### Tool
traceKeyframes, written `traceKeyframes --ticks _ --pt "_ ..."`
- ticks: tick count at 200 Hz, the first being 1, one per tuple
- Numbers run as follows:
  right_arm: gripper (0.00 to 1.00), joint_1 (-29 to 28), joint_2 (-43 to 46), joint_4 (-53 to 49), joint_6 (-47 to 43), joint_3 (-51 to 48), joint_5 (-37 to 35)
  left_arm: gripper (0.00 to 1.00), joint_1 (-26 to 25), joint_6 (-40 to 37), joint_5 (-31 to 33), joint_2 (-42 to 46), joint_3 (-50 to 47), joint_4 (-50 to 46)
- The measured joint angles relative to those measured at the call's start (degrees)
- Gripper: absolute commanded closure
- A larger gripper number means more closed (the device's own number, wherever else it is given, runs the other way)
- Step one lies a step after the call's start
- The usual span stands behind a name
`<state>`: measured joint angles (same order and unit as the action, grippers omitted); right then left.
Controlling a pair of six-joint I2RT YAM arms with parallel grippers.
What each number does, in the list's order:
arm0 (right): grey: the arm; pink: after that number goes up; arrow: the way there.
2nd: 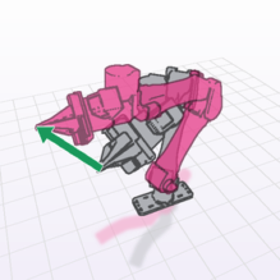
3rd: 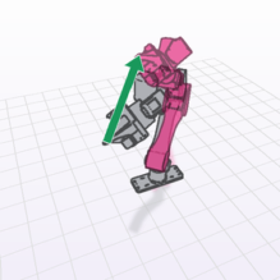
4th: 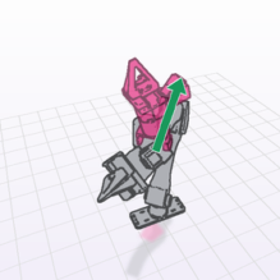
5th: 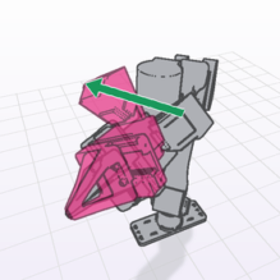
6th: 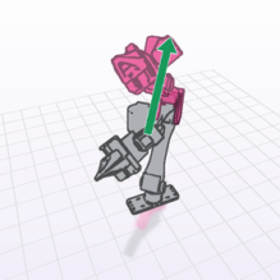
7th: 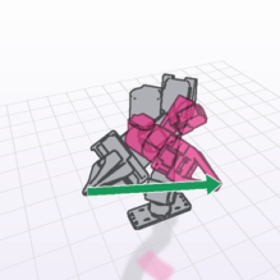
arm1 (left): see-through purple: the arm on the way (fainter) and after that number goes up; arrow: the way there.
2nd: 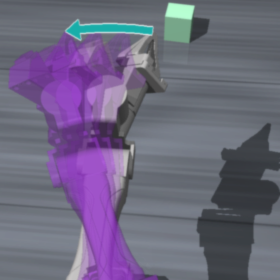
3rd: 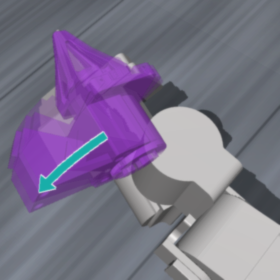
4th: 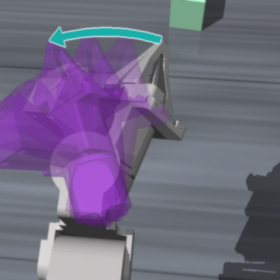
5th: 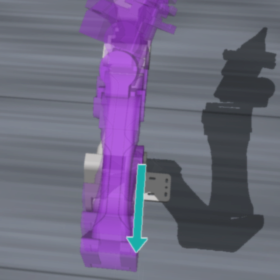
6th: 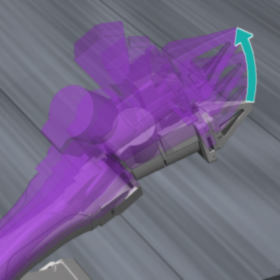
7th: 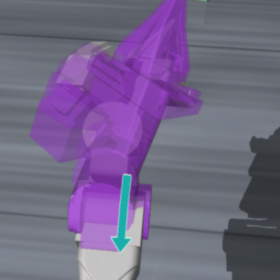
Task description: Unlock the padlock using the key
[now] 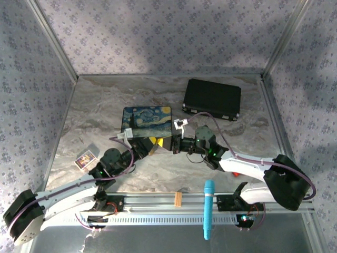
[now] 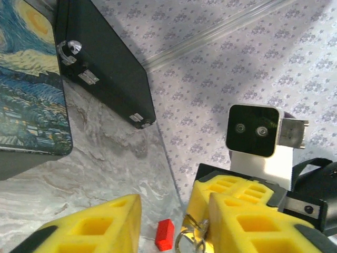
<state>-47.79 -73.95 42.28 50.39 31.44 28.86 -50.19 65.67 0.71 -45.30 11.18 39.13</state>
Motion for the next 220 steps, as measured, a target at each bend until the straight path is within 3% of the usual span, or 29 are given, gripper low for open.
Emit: traceKeyframes --ticks 18,60,72,102,121,130,134,138,176,220 --pt "1.0 0.0 0.0 0.0 0.09 0.0 0.0 0.72 -0.44 -0.72 -0.04 0.66 0.04 -0.2" --pt "1.0 0.02 0.0 -0.04 0.26 0.0 -0.04 1.0 -0.61 -1.44 -0.04 1.7 0.81 -0.92" --pt "0.98 0.02 0.0 -0.04 0.33 -0.02 -0.11 1.0 -0.59 -1.51 -0.04 1.66 1.05 -1.14" --pt "0.72 0.17 0.33 -1.16 0.17 0.0 -0.11 1.0 -0.63 -2.67 -0.2 1.7 2.71 -4.59" --pt "0.31 1.05 1.99 -2.62 0.17 -0.09 0.09 1.0 -0.61 -4.35 -0.24 2.29 4.81 -8.11" --pt "0.2 2.03 3.26 -3.48 0.2 -0.15 0.09 1.0 -0.61 -5.09 -0.22 3.04 5.55 -9.31" --pt "0.08 2.56 3.89 -3.72 0.24 -0.15 0.11 1.0 -0.59 -5.31 -0.24 3.39 5.84 -9.75" --pt "0.06 3.02 4.39 -3.93 0.24 -0.15 0.09 1.0 -0.59 -5.68 -0.24 3.74 6.03 -10.1" --pt "0.1 4.13 6.8 -3.76 0.92 -0.07 0.76 1.0 -0.44 -6.29 -1.31 2.62 7.02 -10.29" --pt "0.43 2.75 6.62 -1.05 1.73 -0.04 2.1 1.0 -0.44 -5.79 -3.08 1.31 8.9 -9.27"
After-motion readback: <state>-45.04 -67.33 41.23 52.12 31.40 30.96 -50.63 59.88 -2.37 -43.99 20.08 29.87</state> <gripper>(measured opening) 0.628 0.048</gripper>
